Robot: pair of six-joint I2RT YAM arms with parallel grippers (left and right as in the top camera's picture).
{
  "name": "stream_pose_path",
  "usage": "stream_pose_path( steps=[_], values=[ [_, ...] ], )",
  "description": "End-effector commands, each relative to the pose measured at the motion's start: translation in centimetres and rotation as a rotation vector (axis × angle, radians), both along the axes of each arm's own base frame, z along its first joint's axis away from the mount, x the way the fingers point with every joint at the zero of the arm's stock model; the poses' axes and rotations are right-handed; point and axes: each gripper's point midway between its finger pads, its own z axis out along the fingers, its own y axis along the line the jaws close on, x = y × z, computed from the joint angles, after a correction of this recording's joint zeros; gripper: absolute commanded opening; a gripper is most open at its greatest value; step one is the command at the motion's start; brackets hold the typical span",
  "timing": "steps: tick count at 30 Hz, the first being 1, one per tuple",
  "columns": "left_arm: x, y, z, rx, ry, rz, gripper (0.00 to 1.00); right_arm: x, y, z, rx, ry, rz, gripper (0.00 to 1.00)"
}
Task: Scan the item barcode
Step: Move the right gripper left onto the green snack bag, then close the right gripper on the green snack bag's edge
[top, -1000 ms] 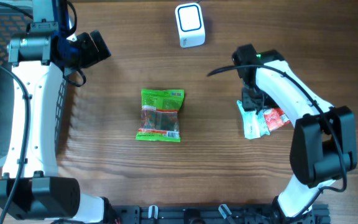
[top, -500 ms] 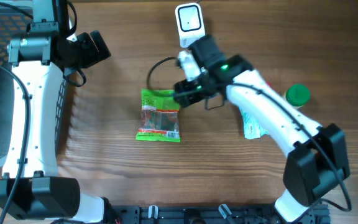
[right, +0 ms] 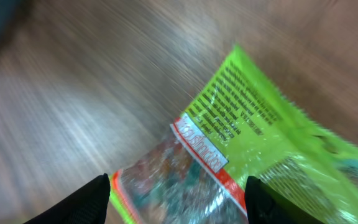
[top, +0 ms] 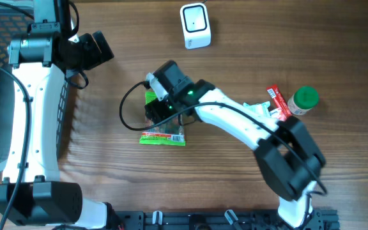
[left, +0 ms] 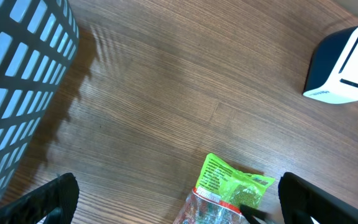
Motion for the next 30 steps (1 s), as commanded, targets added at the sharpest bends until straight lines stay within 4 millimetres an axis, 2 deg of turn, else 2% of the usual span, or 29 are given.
stream_pose_path(
  steps=[1,2,3,6,9,13,16,19,22,26,30],
  values=[
    [0.0,0.2,-0.1,0.013,0.000,-0.008,1.00,-0.3,-0.5,-4.3,-0.050,0.095,-0.104,0.69],
    [0.0,0.2,0.0,0.013,-0.001,-0.008,1.00,0.1,-1.1,-5.2,-0.081,0.100,-0.146,0.63],
    [0.0,0.2,0.0,0.013,-0.001,-0.008,1.00,0.6,-2.5,-6.0,-0.138,0.105,-0.241,0.58],
    [0.0,0.2,0.0,0.013,0.000,-0.008,1.00,1.1,-6.6,-6.4,-0.279,0.107,-0.452,0.58],
    [0.0,0.2,0.0,0.013,0.000,-0.008,1.00,0.6,-9.6,-5.5,-0.376,0.113,-0.522,0.60],
    [0.0,0.2,0.0,0.013,-0.001,-0.008,1.00,-2.0,-12.1,-4.8,-0.468,0.213,-0.557,0.69],
    [0.0,0.2,-0.1,0.013,0.000,-0.008,1.00,-3.7,-12.4,-4.9,-0.495,0.276,-0.483,0.70],
    [0.0,0.2,0.0,0.013,0.000,-0.008,1.00,-4.0,-11.2,-3.9,-0.445,0.287,-0.372,0.70],
    [0.0,0.2,-0.1,0.013,0.000,-0.008,1.00,-2.9,-10.4,-1.3,-0.366,0.249,-0.304,0.72],
    [0.0,0.2,-0.1,0.013,0.000,-0.008,1.00,-1.1,-11.9,2.2,-0.279,0.203,-0.286,0.78],
    [0.0,0.2,-0.1,0.013,0.000,-0.008,1.00,-0.1,-13.2,3.6,-0.175,0.236,-0.232,0.82]
  ],
)
